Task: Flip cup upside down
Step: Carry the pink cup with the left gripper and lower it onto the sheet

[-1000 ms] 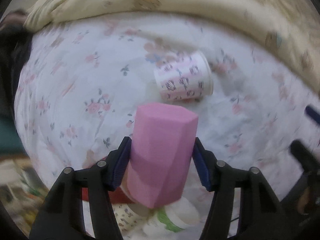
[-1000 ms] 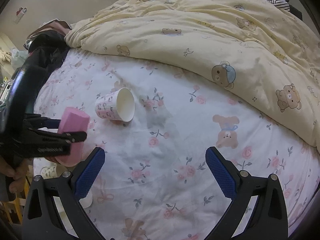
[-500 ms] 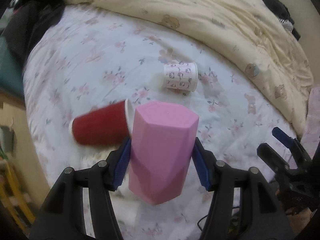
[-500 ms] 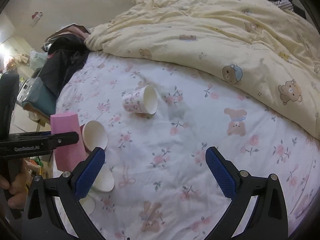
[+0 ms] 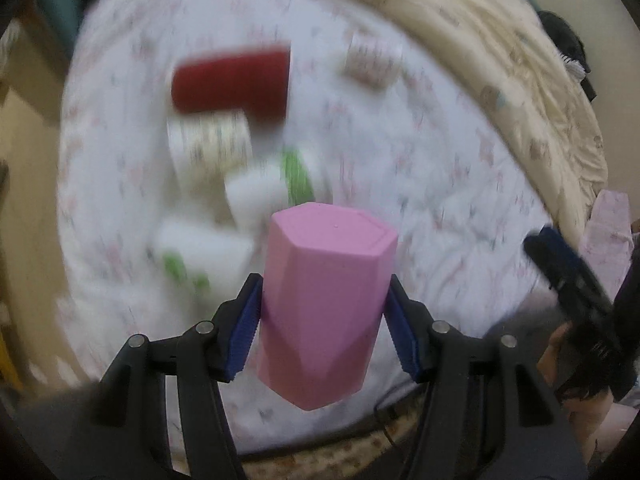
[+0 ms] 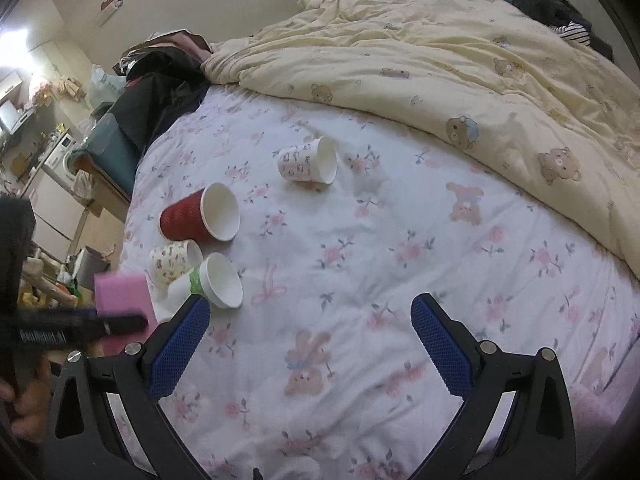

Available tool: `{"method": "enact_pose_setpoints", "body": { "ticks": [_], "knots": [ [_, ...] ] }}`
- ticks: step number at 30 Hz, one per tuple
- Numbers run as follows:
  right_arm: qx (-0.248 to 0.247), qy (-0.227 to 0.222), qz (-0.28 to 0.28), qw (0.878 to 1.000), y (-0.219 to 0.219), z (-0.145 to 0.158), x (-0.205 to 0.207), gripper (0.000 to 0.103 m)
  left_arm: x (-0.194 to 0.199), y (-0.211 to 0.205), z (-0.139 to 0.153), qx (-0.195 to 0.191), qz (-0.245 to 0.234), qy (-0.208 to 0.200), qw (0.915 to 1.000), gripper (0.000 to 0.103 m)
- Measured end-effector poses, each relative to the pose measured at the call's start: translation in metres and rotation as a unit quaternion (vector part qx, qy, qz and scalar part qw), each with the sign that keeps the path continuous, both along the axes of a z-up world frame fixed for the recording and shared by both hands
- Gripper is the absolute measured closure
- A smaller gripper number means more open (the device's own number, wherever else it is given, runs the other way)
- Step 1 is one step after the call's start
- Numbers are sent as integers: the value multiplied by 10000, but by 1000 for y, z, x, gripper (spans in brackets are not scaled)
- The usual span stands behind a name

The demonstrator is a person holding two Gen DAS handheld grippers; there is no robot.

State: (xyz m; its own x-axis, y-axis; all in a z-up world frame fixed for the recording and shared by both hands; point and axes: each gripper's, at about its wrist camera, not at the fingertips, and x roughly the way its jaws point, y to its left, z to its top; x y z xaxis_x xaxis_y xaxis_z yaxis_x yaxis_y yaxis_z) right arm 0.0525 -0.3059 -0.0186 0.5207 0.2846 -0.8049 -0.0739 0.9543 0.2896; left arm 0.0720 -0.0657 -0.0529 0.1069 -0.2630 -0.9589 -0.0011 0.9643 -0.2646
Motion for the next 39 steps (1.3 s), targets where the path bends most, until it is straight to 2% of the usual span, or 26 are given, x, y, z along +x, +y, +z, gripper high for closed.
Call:
{"method": "enact_pose_setpoints", "body": {
  "ticks": [3, 8, 16, 23, 26, 36, 39],
  "knots": [
    [-286, -81, 131, 9995, 3, -1, -8, 0, -19, -1, -19, -100, 132, 243, 9996, 48],
    [-90, -28, 63, 9999, -3, -6, -19, 0, -33, -5, -42, -264, 428, 532, 9973, 48],
    [119, 109, -56, 9999, -3, -18, -21, 0, -38, -9, -79, -107, 816, 905, 9925, 47],
    [163, 208, -128, 9996, -3, -24, -16, 0, -31, -4, -95, 10, 1068, 972, 9895, 47],
    [157, 238, -158, 9995, -3, -27, -14, 0, -29, -9, -98, 133, 892, 938, 9915, 47],
    [114, 255, -140, 9995, -1, -29, -13, 0, -26, -14, -103, 227, 908, 899, 9915, 45],
    [123, 283, -122, 9995, 0, -30, -12, 0, -26, -19, -103, 325, 912, 839, 9918, 32]
  ]
}}
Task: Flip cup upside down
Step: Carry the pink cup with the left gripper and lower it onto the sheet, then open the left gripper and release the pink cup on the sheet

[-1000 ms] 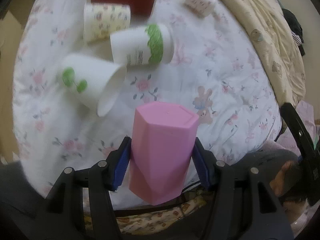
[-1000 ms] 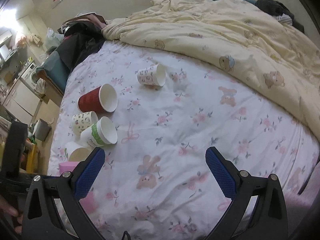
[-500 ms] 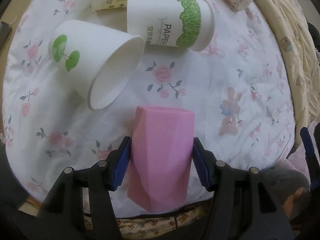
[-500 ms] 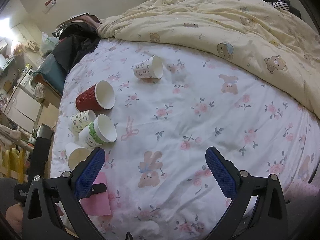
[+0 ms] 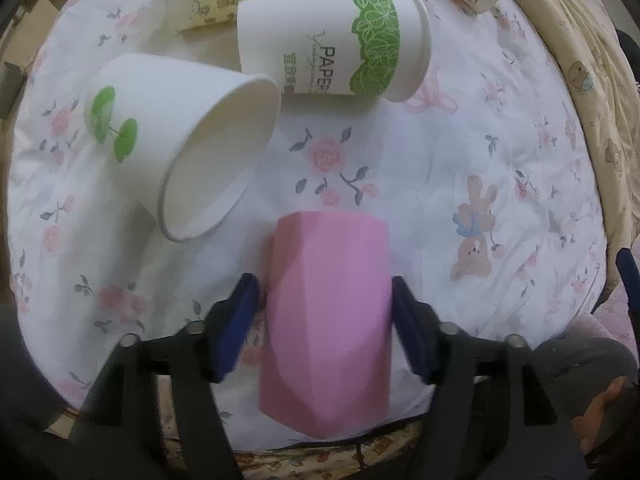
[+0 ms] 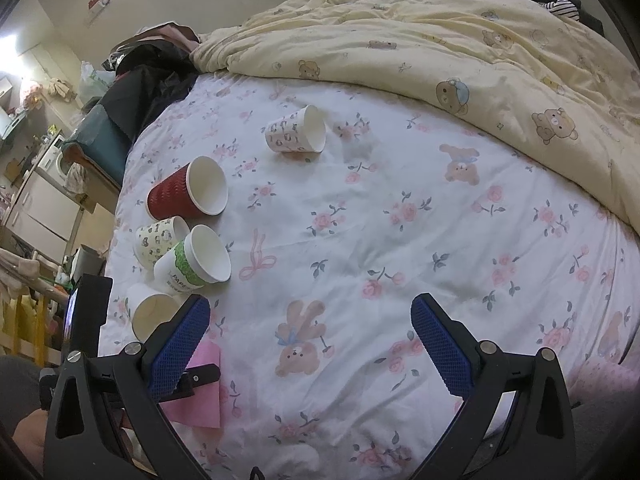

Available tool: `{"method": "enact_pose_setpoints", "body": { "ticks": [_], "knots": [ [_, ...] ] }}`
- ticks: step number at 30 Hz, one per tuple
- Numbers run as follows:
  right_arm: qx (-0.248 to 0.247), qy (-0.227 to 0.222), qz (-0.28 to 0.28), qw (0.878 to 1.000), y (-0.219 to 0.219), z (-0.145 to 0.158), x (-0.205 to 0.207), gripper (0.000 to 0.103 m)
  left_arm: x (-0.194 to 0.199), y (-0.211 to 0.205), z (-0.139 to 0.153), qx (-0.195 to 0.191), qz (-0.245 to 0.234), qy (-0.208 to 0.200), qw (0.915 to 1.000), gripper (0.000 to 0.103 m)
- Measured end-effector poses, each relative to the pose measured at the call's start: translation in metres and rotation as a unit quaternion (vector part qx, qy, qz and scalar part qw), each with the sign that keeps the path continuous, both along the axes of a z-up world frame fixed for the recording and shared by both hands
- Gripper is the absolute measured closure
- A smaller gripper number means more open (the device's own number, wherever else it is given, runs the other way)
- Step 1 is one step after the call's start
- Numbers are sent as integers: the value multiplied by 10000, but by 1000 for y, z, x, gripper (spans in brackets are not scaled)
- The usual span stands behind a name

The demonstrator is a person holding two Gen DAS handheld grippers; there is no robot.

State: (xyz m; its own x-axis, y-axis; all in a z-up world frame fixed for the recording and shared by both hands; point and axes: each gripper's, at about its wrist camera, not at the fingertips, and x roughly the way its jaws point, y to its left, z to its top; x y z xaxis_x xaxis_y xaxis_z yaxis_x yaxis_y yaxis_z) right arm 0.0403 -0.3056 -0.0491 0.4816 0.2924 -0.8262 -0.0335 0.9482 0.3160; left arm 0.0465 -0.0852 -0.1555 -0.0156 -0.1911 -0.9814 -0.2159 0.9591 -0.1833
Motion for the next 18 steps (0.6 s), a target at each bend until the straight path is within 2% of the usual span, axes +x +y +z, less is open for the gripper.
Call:
{"method": "enact_pose_setpoints", "body": {
  "ticks": [2, 4, 9, 15, 18],
  "knots": [
    [-21, -21, 7, 10000, 1, 1, 0, 0, 0, 2, 4, 54, 72, -75, 9999, 15],
    [-16, -22, 8, 10000, 1, 1, 0, 0, 0, 5, 7, 101, 117, -105, 9998, 11],
    [-12, -33, 24, 10000, 2, 2, 0, 0, -3, 4, 24, 91, 126, -251, 9996, 10],
    [-17, -31, 53, 10000, 3, 2, 1, 0, -4, 2, 63, 45, -34, -743, 9972, 10],
    [-47, -35, 81, 9999, 6, 1, 1, 0, -8, 10, 92, 46, -93, -1120, 9937, 10]
  ]
}}
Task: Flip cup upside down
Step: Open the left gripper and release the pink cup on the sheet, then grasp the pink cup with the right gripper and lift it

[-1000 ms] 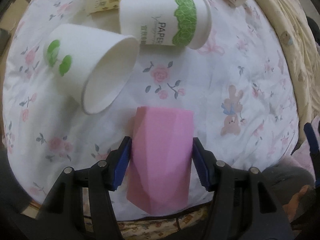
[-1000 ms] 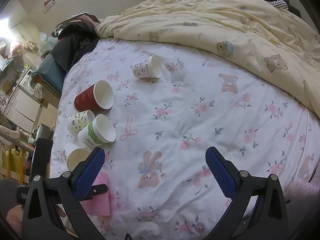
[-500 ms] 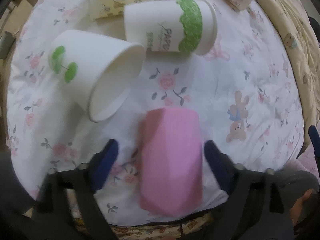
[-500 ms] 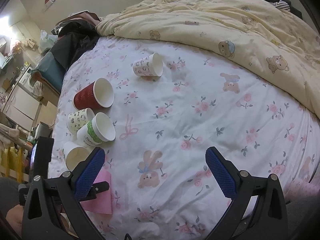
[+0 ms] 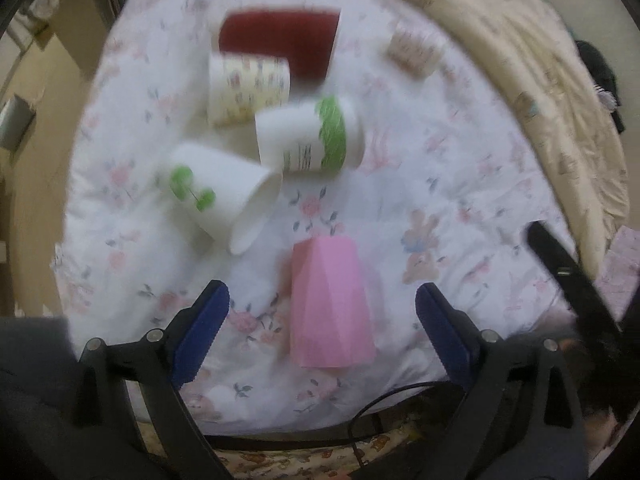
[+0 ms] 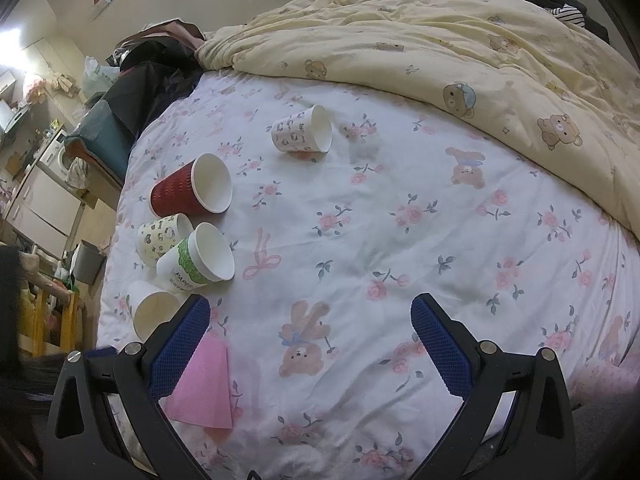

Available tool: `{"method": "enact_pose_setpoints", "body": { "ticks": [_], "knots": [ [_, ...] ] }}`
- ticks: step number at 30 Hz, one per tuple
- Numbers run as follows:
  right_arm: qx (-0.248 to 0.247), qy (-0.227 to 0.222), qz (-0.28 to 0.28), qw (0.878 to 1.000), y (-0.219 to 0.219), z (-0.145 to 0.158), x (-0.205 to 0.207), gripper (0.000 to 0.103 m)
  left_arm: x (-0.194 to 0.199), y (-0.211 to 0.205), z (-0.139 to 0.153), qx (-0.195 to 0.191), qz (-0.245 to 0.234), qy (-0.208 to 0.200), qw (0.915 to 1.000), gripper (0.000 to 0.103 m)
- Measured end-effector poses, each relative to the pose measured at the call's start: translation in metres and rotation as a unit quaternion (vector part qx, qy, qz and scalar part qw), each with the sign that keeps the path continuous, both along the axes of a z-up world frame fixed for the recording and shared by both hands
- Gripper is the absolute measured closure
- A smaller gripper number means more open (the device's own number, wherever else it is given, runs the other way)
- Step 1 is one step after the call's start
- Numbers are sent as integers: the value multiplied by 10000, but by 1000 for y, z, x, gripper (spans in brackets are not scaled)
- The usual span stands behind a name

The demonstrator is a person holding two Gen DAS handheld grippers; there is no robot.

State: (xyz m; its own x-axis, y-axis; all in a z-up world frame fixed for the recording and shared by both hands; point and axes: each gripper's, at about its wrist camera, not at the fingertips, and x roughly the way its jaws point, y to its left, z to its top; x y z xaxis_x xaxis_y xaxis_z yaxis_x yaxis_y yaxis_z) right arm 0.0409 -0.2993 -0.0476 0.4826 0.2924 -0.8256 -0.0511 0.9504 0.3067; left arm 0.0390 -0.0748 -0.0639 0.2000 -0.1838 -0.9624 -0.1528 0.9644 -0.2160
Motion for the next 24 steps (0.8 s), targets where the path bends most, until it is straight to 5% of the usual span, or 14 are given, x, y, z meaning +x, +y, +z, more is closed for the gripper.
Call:
{"method": "enact_pose_setpoints", "body": {
  "ticks": [4, 11, 24],
  "knots": [
    [-91, -18, 27, 10000, 4, -1, -1, 0, -4, 28, 26, 226, 92, -562, 9981, 10],
    [-210, -125, 105, 9996, 10, 1, -3, 0, -14, 74, 30, 455, 220, -877, 9949, 10],
    [-317, 2, 700, 9970, 38, -8, 0, 2, -16, 90, 21, 519, 63, -1259, 9907, 10]
  ]
}}
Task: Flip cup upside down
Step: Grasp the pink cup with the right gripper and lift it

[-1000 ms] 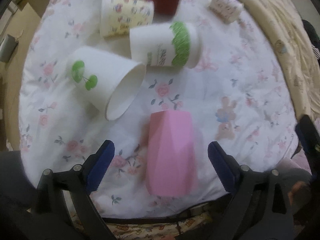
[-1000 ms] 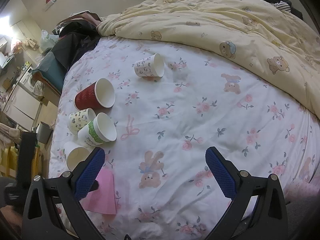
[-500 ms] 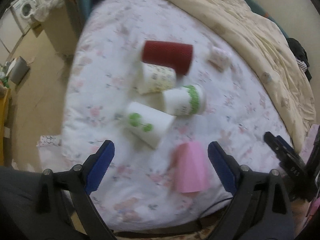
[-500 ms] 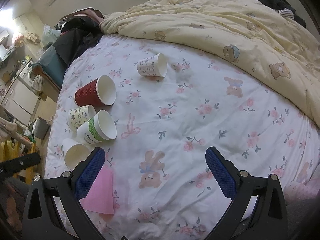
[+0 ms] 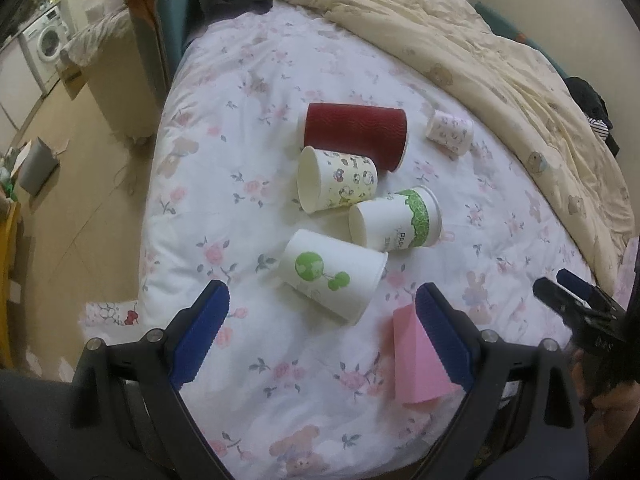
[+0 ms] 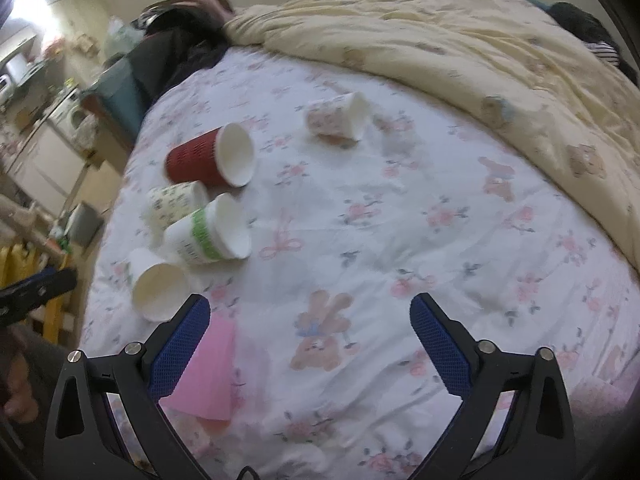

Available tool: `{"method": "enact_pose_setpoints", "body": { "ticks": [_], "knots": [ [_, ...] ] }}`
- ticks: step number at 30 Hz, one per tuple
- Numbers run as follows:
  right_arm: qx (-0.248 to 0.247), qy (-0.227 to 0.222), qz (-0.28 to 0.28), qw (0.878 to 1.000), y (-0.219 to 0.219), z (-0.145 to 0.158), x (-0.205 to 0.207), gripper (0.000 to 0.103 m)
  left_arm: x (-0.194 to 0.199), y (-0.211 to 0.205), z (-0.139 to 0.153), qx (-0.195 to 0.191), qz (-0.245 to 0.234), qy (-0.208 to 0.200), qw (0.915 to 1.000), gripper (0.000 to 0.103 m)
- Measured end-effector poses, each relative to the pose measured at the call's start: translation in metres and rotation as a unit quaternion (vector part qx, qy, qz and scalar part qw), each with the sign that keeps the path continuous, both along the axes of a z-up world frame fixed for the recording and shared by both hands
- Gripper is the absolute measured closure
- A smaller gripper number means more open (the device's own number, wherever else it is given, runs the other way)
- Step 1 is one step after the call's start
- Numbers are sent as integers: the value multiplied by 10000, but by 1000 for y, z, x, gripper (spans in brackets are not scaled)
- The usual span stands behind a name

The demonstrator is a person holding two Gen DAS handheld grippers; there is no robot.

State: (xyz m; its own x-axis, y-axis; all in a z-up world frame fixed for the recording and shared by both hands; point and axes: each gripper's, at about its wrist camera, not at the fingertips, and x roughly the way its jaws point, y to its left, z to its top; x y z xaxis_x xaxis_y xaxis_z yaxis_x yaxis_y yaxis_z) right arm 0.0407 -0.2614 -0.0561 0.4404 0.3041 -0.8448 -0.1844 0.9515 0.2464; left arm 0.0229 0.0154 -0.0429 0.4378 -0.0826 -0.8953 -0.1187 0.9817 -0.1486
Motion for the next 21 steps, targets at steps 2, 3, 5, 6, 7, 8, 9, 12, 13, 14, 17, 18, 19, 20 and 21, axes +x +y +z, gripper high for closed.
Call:
{"method": "enact_pose_setpoints", "body": {
  "ticks": [2, 3, 5, 6, 7, 8, 9, 12, 13, 14, 17, 18, 19, 20, 21],
  "knots": [
    [46, 73, 124, 9999, 6, -1, -1, 2, 0, 0, 1, -54, -14, -21, 10000, 10],
    [92, 158, 174, 9997, 9, -3, -1, 2, 0, 0, 2, -56, -5, -33, 10000, 10],
    [295, 389, 259, 9985, 14, -7, -1, 2, 1, 1, 3, -12, 33, -44, 10000, 10],
    [466, 571, 352, 9967, 18, -11, 0, 3, 1, 3, 2, -9, 70, -18, 10000, 10],
    [593, 762, 450, 9943, 22, -14, 1, 11, 2, 5, 1, -48, 123, 22, 9999, 10],
    [654, 881, 486, 9928, 26, -16, 1, 15, 2, 8, -1, -122, 176, 62, 9998, 10],
    [756, 1058, 514, 9902, 30, -20, 2, 15, 2, 10, -2, -167, 214, 88, 9996, 10],
    [1066, 1614, 558, 9795, 44, -33, 8, 17, 2, 16, -3, -255, 328, 161, 9990, 10],
    [1116, 1785, 559, 9760, 49, -38, 10, 18, 1, 18, -3, -299, 355, 177, 9988, 10],
    [1117, 1952, 536, 9729, 54, -42, 12, 19, 1, 19, -3, -329, 371, 184, 9986, 10],
    [1204, 2410, 518, 9616, 70, -57, 18, 21, 2, 22, -3, -362, 407, 202, 9983, 10],
    [1186, 2499, 509, 9596, 74, -60, 20, 21, 2, 22, -3, -375, 417, 210, 9982, 10],
    [1157, 2582, 509, 9578, 79, -64, 22, 21, 3, 22, -3, -387, 422, 215, 9981, 10],
    [1089, 2653, 494, 9567, 83, -68, 24, 21, 3, 22, -3, -442, 437, 215, 9978, 10],
    [1067, 2697, 450, 9560, 85, -70, 26, 21, 3, 24, -2, -497, 458, 187, 9975, 10]
  ]
}}
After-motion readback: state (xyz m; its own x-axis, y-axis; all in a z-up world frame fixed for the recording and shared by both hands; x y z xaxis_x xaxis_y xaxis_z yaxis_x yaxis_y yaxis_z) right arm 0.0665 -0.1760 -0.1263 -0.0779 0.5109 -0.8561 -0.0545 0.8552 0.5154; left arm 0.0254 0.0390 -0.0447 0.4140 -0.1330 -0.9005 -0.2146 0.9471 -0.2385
